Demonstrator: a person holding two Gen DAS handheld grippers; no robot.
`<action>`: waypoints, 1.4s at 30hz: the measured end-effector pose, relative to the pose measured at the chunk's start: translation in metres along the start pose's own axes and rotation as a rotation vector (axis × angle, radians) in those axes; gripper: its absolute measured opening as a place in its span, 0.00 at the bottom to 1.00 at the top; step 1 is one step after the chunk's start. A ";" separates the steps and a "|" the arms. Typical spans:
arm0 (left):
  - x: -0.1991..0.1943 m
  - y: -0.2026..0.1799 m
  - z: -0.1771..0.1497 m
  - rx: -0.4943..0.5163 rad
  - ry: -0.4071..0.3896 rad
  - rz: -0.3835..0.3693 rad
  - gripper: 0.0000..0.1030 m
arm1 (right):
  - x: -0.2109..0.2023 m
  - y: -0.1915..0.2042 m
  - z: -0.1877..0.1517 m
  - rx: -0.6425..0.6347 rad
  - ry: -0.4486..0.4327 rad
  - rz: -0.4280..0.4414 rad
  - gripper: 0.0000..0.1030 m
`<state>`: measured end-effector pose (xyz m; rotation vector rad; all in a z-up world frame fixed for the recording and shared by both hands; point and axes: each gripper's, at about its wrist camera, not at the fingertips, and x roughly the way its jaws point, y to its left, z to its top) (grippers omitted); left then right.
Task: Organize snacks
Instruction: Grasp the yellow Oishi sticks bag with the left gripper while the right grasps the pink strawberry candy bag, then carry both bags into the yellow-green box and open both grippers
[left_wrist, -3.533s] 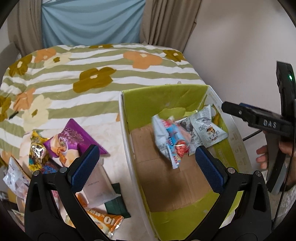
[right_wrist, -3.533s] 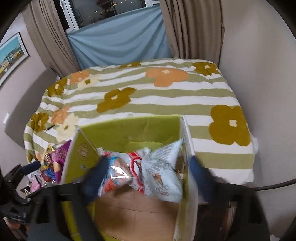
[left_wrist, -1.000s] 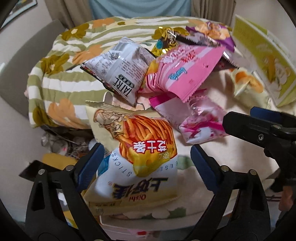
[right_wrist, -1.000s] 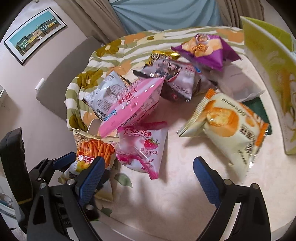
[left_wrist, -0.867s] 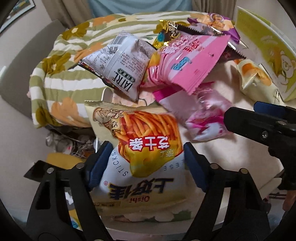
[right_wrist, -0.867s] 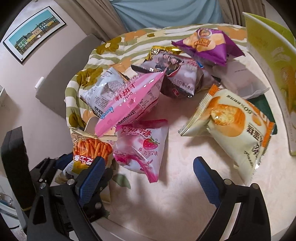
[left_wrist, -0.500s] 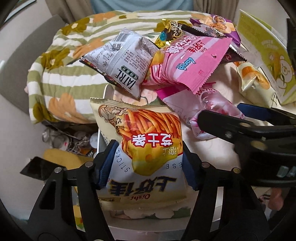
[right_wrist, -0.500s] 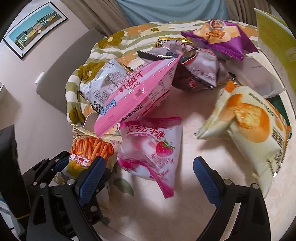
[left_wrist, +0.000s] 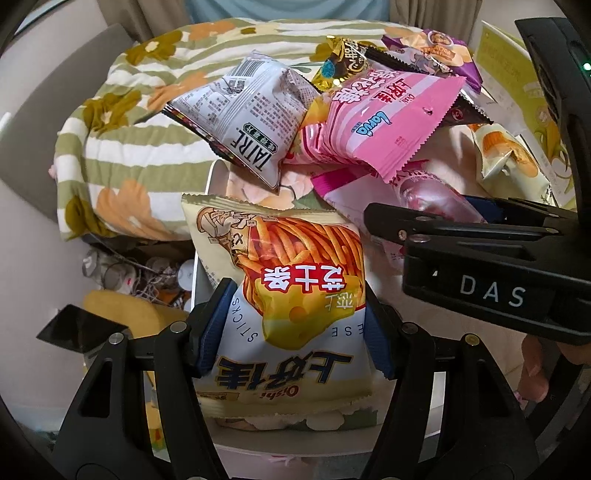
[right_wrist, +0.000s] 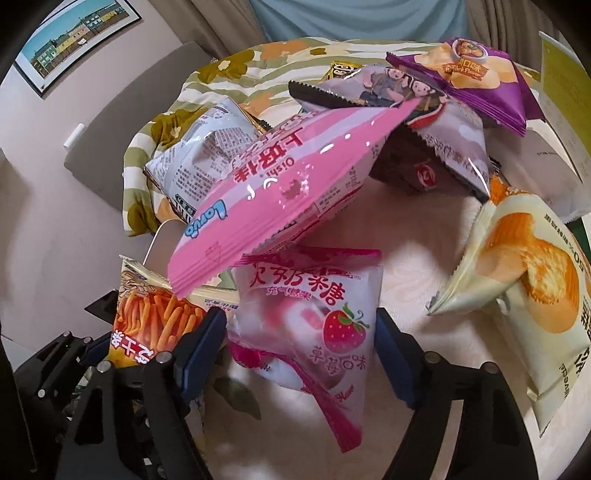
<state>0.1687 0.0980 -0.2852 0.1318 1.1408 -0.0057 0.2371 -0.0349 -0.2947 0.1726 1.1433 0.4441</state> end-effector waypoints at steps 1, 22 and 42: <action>0.001 0.000 0.000 -0.002 0.001 0.001 0.59 | -0.001 0.000 0.000 -0.003 -0.001 -0.003 0.63; -0.035 0.013 -0.012 -0.040 -0.002 -0.092 0.52 | -0.045 -0.016 -0.032 0.049 0.029 -0.070 0.43; -0.136 0.019 0.004 -0.039 -0.167 -0.267 0.52 | -0.154 -0.025 -0.055 0.134 -0.134 -0.181 0.43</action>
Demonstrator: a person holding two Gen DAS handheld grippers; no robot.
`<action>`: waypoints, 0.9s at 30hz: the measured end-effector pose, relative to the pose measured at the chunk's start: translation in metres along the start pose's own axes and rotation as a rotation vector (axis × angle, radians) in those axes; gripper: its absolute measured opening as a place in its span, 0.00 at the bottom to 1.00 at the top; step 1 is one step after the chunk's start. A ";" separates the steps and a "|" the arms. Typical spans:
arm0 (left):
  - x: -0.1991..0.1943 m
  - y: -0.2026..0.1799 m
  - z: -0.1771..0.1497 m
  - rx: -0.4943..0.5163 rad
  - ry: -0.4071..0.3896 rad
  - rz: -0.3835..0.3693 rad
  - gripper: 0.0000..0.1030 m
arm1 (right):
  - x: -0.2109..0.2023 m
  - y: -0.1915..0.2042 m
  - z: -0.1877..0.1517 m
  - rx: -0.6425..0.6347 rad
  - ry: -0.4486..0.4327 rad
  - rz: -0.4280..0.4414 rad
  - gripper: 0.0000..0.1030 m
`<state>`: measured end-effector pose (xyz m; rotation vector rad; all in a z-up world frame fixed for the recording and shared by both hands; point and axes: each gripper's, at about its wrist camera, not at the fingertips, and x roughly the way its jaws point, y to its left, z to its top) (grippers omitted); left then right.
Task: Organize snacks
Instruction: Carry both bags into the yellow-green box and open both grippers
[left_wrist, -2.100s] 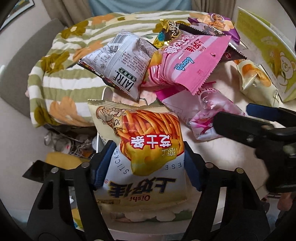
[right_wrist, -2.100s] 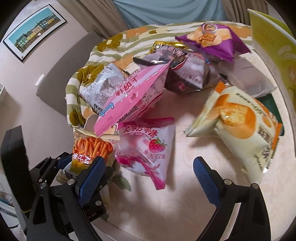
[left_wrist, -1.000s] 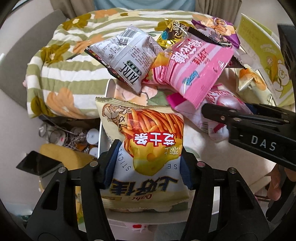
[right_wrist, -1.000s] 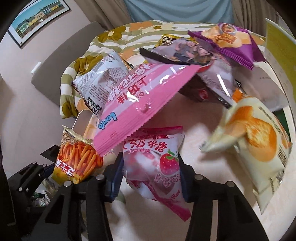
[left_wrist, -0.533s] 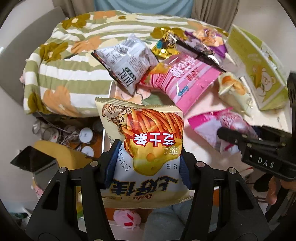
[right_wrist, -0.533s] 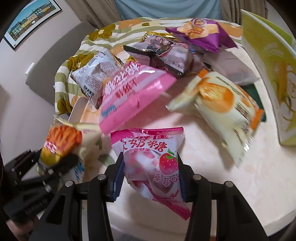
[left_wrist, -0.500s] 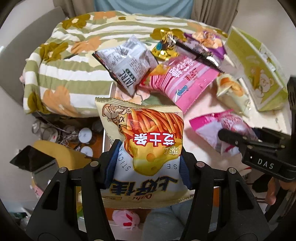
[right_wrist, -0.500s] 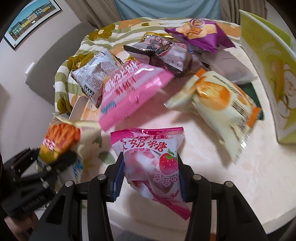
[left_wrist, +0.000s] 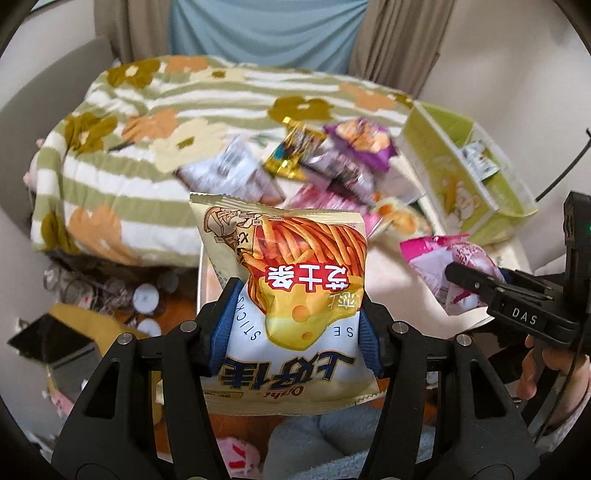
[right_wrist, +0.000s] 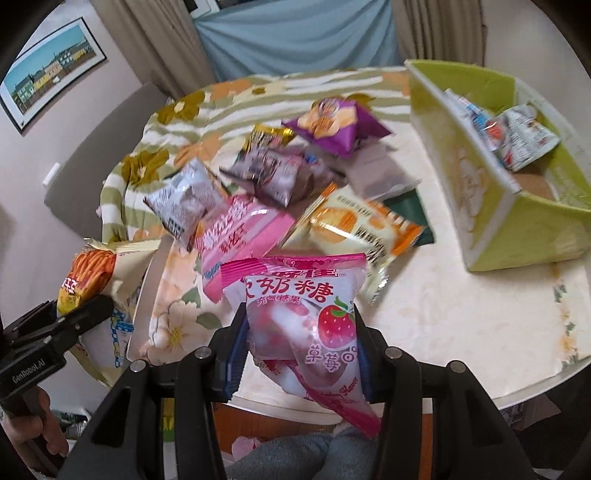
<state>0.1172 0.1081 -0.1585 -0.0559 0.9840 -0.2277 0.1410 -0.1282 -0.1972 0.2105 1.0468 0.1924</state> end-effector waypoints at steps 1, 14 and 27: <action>-0.003 -0.004 0.005 0.012 -0.012 -0.007 0.52 | -0.006 -0.002 0.002 0.006 -0.012 -0.004 0.43; -0.003 -0.100 0.104 0.125 -0.150 -0.094 0.52 | -0.085 -0.079 0.065 0.062 -0.207 -0.084 0.43; 0.094 -0.283 0.184 0.132 -0.111 -0.180 0.52 | -0.109 -0.236 0.138 0.090 -0.221 -0.102 0.43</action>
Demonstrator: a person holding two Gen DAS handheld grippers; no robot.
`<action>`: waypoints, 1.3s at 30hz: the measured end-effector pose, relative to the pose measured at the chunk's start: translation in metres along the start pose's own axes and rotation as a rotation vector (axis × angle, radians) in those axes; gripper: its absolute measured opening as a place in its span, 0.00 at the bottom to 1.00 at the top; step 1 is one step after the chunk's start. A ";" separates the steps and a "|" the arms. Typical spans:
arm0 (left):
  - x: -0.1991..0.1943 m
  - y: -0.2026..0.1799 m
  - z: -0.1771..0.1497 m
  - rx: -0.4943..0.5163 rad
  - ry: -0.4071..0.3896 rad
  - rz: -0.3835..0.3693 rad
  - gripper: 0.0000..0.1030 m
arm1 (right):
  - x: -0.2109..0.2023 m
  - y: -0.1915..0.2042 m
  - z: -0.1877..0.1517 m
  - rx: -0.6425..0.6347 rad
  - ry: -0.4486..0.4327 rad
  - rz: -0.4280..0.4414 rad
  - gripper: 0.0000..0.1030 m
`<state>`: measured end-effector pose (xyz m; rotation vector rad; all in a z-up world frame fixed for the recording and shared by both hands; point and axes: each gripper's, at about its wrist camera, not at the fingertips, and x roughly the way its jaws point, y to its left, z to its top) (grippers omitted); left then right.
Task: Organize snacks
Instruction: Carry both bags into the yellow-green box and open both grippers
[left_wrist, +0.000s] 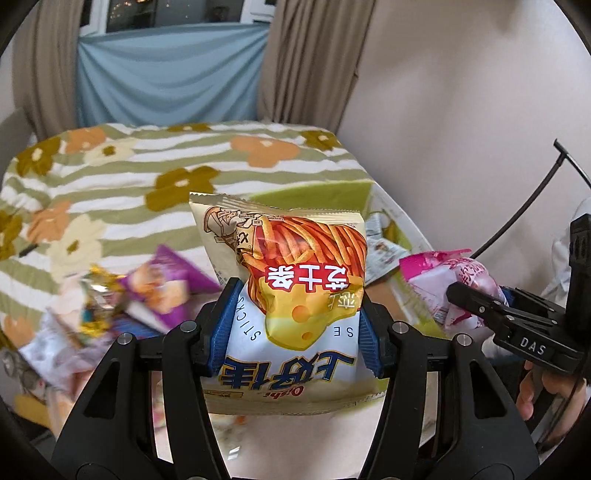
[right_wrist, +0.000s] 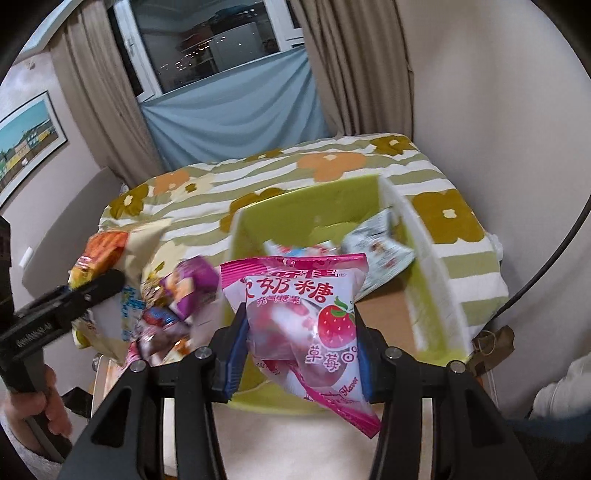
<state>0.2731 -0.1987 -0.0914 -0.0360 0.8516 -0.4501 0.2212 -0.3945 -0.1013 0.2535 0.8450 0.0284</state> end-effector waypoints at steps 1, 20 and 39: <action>0.013 -0.010 0.002 -0.003 0.011 -0.001 0.52 | 0.004 -0.009 0.004 0.001 0.006 0.002 0.43; 0.089 -0.055 -0.010 -0.034 0.116 0.092 0.99 | 0.056 -0.084 0.023 0.000 0.109 0.098 0.43; 0.053 -0.033 -0.033 -0.035 0.100 0.277 0.99 | 0.099 -0.060 0.017 0.004 0.227 0.141 0.57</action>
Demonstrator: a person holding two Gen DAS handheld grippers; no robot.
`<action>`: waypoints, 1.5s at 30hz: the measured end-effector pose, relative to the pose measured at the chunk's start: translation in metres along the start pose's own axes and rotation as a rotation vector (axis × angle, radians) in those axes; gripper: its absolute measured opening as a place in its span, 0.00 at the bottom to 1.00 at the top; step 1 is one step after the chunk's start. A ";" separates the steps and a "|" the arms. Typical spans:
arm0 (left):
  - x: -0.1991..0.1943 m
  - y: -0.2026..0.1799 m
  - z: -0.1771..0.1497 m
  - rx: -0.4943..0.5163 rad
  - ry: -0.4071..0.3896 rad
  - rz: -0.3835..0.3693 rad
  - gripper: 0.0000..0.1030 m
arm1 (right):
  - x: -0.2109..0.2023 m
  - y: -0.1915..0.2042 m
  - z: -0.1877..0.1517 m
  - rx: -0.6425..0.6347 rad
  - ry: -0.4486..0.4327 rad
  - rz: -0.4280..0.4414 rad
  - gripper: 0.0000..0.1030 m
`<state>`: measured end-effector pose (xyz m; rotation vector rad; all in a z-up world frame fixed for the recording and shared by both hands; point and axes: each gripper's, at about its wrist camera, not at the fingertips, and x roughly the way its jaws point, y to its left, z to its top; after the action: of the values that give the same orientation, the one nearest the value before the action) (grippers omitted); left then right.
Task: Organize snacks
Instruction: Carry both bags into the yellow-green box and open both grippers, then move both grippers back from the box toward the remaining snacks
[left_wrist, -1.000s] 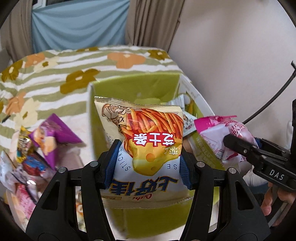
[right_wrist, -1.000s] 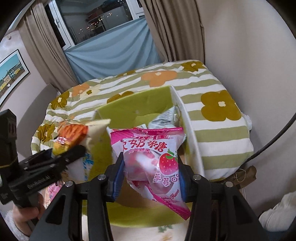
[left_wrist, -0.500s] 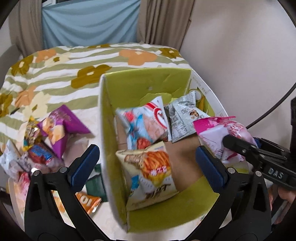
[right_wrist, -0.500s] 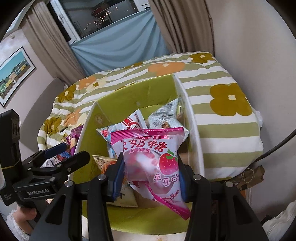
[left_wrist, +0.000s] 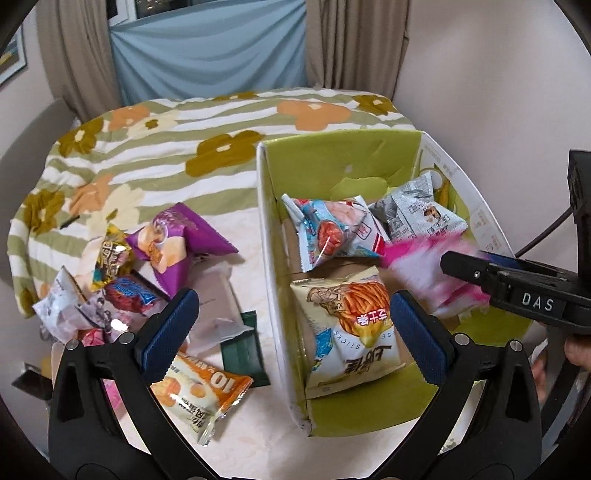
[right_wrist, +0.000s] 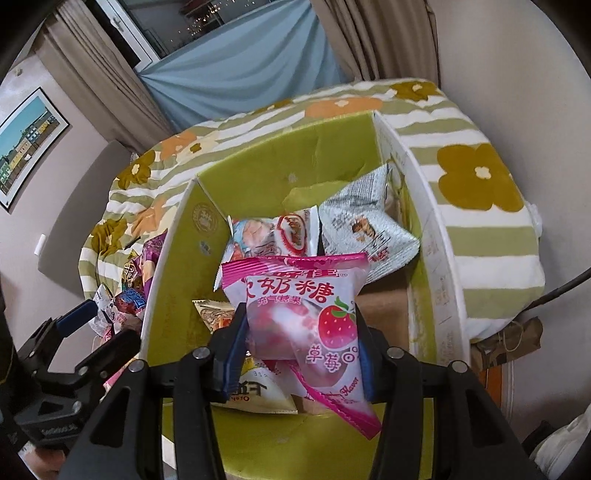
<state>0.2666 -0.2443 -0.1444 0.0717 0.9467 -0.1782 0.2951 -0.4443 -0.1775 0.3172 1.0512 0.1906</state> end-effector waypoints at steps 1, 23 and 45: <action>0.000 0.000 0.001 -0.006 0.000 -0.004 0.99 | 0.000 0.000 -0.001 0.001 -0.004 -0.006 0.65; -0.056 0.034 -0.017 -0.068 -0.074 0.086 0.99 | -0.048 0.035 -0.012 -0.174 -0.131 0.026 0.90; -0.078 0.250 -0.069 -0.318 -0.008 0.129 0.99 | 0.008 0.217 -0.052 -0.354 -0.059 0.142 0.90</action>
<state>0.2130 0.0206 -0.1251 -0.1608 0.9494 0.0922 0.2530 -0.2290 -0.1330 0.0759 0.9170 0.4860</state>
